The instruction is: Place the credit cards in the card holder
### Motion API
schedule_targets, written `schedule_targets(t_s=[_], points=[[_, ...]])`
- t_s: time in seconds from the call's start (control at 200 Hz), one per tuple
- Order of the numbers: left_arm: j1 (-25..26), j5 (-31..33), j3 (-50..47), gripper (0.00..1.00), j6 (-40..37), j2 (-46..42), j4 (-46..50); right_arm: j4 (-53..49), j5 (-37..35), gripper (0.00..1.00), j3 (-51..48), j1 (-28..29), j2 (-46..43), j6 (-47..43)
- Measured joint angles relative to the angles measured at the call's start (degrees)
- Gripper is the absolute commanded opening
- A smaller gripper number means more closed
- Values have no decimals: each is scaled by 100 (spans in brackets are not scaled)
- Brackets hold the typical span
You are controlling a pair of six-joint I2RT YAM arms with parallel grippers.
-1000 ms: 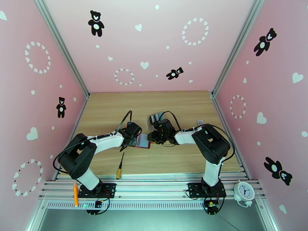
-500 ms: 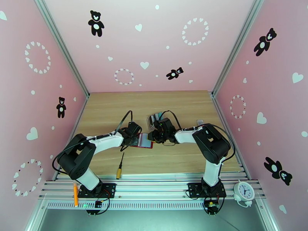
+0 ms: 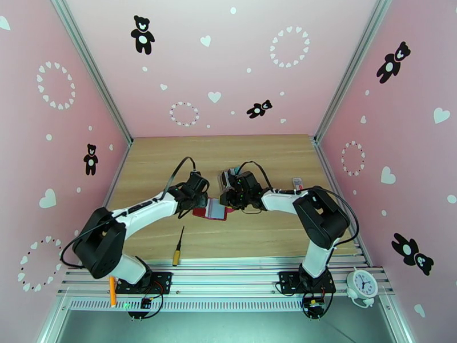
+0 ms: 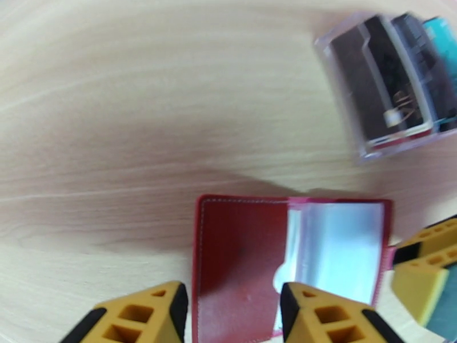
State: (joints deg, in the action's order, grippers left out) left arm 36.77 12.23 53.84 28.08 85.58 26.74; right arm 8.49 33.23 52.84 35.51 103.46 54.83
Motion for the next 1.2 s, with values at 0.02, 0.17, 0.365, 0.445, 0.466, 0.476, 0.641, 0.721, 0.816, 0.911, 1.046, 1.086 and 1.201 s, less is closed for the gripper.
schedule_targets(t_s=[0.02,0.17,0.365,0.445,0.466,0.476,0.641,0.721,0.816,0.911,1.046,1.086,1.201], points=[[0,-22,0,50,0,-44,-2,-15,-2,30,13,0,2,-2],[2,-448,-46,49,9,-367,-120,-63,-7,30,151,0,7,-44],[50,-907,-557,51,129,-632,-570,-323,-131,29,380,26,52,-177],[55,-1038,-826,51,173,-660,-713,-566,-258,29,520,72,70,-291],[55,-1067,-894,52,179,-660,-752,-632,-297,29,568,90,74,-326],[55,-1082,-920,52,181,-660,-769,-658,-306,29,584,94,74,-334],[55,-1296,-1261,53,262,-662,-1008,-1095,-579,29,876,229,107,-586],[55,-1342,-1355,53,260,-662,-1152,-1239,-699,29,973,273,157,-675],[55,-1357,-1421,55,260,-660,-1283,-1390,-804,29,1043,297,249,-754],[55,-1362,-1449,57,264,-625,-1412,-1499,-890,29,1080,313,363,-831],[55,-1379,-1499,58,262,-509,-1563,-1696,-1014,29,1110,313,474,-907],[55,-1379,-1521,58,262,-481,-1567,-1731,-1038,29,1121,315,494,-938],[55,-1377,-1552,60,260,-378,-1567,-1788,-1106,29,1180,323,533,-981]])
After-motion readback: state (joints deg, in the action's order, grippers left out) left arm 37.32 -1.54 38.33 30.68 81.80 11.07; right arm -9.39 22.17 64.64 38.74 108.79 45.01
